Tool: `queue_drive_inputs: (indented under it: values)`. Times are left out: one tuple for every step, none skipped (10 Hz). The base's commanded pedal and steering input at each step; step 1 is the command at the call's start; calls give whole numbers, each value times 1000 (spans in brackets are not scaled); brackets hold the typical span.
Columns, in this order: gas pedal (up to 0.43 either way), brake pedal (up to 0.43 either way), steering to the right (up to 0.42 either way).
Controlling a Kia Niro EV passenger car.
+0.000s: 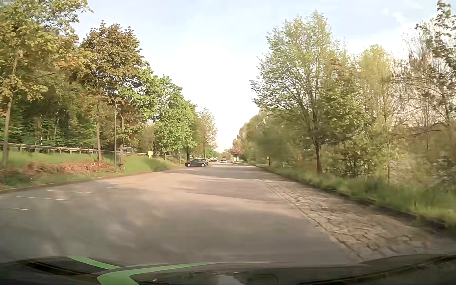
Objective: Follow the waypoints while adhering to traffic rules and regulations
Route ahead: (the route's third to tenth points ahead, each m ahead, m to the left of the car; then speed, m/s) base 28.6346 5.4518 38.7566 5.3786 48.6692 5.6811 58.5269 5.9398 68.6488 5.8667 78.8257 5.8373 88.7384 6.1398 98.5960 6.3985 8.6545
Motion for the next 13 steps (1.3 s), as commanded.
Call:
queue_drive_inputs:
  values:
    - [98,0,3]
    - [98,0,3]
    - [98,0,3]
    - [98,0,3]
    - [98,0,3]
    - [98,0,2]
    - [98,0,2]
    - [98,0,2]
    - [98,0,3]
    - [98,0,2]
    - [98,0,2]
    - [98,0,2]
    - [98,0,3]
